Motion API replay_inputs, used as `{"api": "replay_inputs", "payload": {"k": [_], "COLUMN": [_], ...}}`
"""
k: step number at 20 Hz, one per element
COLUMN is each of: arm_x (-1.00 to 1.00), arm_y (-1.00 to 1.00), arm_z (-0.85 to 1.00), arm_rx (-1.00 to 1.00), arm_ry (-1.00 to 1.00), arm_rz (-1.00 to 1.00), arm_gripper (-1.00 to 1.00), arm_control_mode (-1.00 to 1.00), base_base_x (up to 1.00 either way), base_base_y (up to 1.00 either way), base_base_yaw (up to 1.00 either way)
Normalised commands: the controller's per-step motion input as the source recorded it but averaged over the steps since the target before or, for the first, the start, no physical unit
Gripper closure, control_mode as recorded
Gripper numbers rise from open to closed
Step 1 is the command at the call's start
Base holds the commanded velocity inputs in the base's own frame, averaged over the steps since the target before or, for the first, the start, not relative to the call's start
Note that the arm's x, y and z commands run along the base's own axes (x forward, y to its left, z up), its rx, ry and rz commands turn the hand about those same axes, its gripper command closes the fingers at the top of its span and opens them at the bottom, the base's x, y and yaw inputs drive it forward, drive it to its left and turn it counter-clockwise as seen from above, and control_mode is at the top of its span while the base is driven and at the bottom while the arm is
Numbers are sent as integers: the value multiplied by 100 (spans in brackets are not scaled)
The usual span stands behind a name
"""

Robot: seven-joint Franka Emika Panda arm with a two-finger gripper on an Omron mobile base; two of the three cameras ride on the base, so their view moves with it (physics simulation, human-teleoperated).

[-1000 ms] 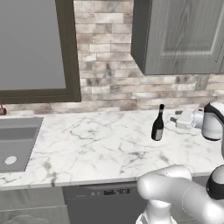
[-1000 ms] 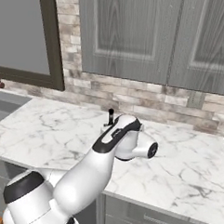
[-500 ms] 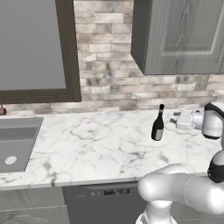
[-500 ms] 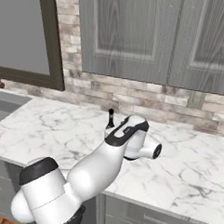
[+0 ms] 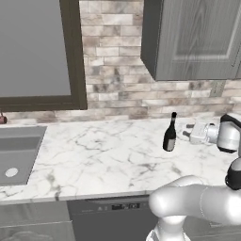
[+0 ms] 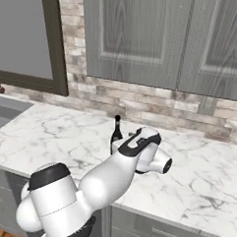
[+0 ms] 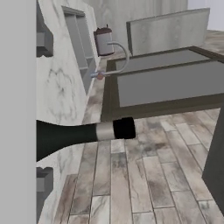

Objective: Move the drinks to the dining counter.

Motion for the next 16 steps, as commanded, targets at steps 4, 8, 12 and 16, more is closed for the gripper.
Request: {"api": "replay_inputs", "payload": {"k": [4, 8, 12, 16], "arm_x": [19, 28, 14, 17], "arm_y": [3, 2, 0, 0], "arm_z": [-8, -5, -4, -6], "arm_rx": [0, 0, 0, 0], "arm_ry": [0, 0, 0, 0], "arm_rz": [0, 0, -2, -4], "arm_gripper": [-100, -100, -100, -100], "arm_control_mode": [-100, -100, -100, -100], "base_base_x": [0, 0, 0, 0], "base_base_y": [0, 0, 0, 0], "base_base_yaw": [0, 0, 0, 0]}}
